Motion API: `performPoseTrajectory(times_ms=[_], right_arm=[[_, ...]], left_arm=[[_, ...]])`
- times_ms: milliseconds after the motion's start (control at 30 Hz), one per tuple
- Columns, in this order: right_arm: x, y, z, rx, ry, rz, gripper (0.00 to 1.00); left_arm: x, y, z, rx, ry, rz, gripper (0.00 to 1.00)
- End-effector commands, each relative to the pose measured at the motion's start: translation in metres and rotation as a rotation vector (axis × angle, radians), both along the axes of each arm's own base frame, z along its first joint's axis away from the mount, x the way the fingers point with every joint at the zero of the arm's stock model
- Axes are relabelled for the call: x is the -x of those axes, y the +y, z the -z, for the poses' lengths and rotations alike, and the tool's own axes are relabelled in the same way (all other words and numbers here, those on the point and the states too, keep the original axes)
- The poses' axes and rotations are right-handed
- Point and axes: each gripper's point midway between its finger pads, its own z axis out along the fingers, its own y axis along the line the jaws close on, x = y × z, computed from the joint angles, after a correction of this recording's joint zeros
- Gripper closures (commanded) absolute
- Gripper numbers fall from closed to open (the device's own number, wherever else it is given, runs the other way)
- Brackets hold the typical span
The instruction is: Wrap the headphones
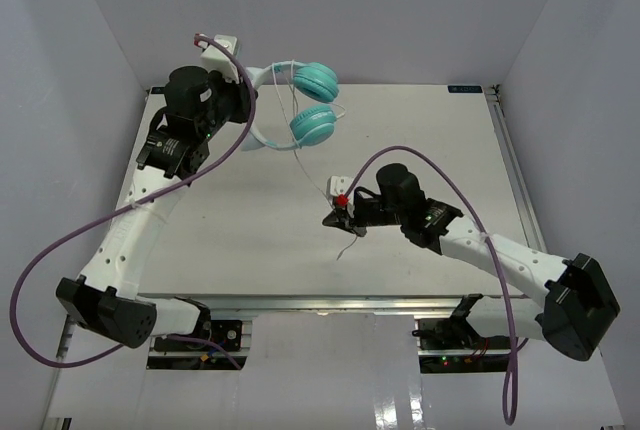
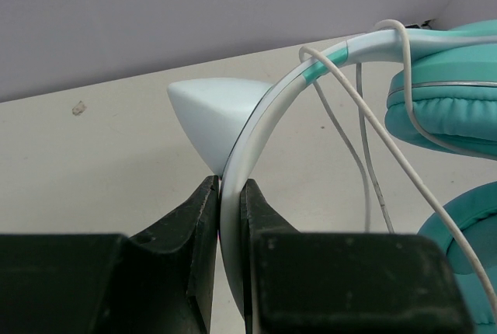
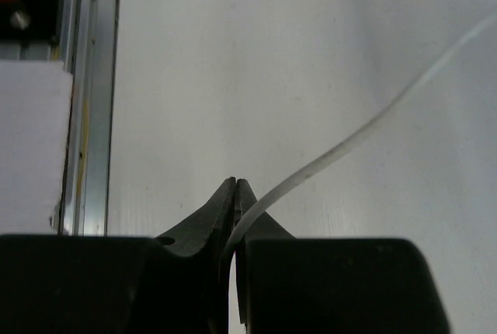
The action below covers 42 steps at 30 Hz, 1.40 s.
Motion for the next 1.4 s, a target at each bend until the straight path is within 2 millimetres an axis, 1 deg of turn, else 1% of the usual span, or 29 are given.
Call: performPoseTrajectory(times_ms=[0,33,133,200,300,367,433,567,600,633,767,800,833,867,933,967,1000,1033,1133,1200,1367], right_arm=[[-0.015,-0.020,-0.042,0.129,-0.274,0.030,0.92],[-0.022,-0.025,-0.049,0.159,-0.330,0.049,0.92],[-0.045,-0.036,-0.093,0.195,-0.512,0.126,0.92],[-0.056,-0.040,-0.112,0.214,-0.596,0.157,0.92],[-0.075,-0.044,-0.132,0.266,-0.720,0.212,0.92],[-0.086,-0.045,-0.140,0.308,-0.803,0.239,0.92],[-0.100,-0.048,-0.149,0.351,-0.895,0.278,0.92],[-0.117,-0.045,-0.165,0.390,-1.030,0.318,0.92],[-0.118,-0.041,-0.164,0.395,-1.039,0.311,0.92],[-0.119,-0.038,-0.164,0.394,-1.050,0.301,0.92],[-0.119,-0.024,-0.156,0.366,-1.055,0.275,0.92],[-0.120,-0.022,-0.157,0.349,-1.063,0.282,0.92],[-0.120,-0.020,-0.153,0.349,-1.067,0.277,0.92],[-0.121,-0.018,-0.143,0.360,-1.067,0.263,0.92],[-0.123,-0.013,-0.136,0.371,-1.083,0.242,0.92],[-0.124,-0.011,-0.136,0.368,-1.094,0.238,0.92],[-0.125,-0.009,-0.139,0.356,-1.107,0.240,0.92],[-0.127,-0.005,-0.137,0.357,-1.106,0.232,0.92],[-0.134,-0.005,-0.133,0.358,-1.094,0.224,0.92],[-0.138,-0.008,-0.127,0.362,-1.078,0.221,0.92],[-0.147,-0.018,-0.120,0.362,-1.041,0.231,0.92]], left_arm=[[-0.020,0.015,-0.009,-0.011,-0.065,-0.084,1.00],[-0.023,0.015,0.000,-0.023,-0.051,-0.089,1.00],[-0.033,0.015,0.034,-0.066,0.001,-0.092,1.00],[-0.037,0.011,0.054,-0.081,0.033,-0.077,1.00],[-0.041,0.005,0.080,-0.089,0.081,-0.051,1.00],[-0.043,0.001,0.102,-0.099,0.126,-0.033,1.00],[-0.043,-0.005,0.115,-0.107,0.153,-0.001,1.00],[-0.032,-0.023,0.141,-0.115,0.216,0.127,1.00],[-0.028,-0.029,0.149,-0.119,0.235,0.158,1.00],[-0.023,-0.035,0.152,-0.133,0.238,0.210,1.00],[-0.003,-0.055,0.163,-0.119,0.265,0.331,1.00],[0.003,-0.060,0.166,-0.109,0.273,0.371,1.00],[0.008,-0.064,0.166,-0.104,0.273,0.397,1.00],[0.015,-0.068,0.170,-0.113,0.281,0.427,1.00],[0.028,-0.080,0.173,-0.118,0.292,0.495,1.00],[0.034,-0.084,0.175,-0.123,0.296,0.522,1.00],[0.038,-0.085,0.177,-0.134,0.298,0.539,1.00],[0.043,-0.088,0.177,-0.140,0.298,0.553,1.00],[0.056,-0.094,0.171,-0.136,0.285,0.591,1.00],[0.065,-0.095,0.165,-0.132,0.271,0.614,1.00],[0.090,-0.098,0.154,-0.134,0.244,0.672,1.00]])
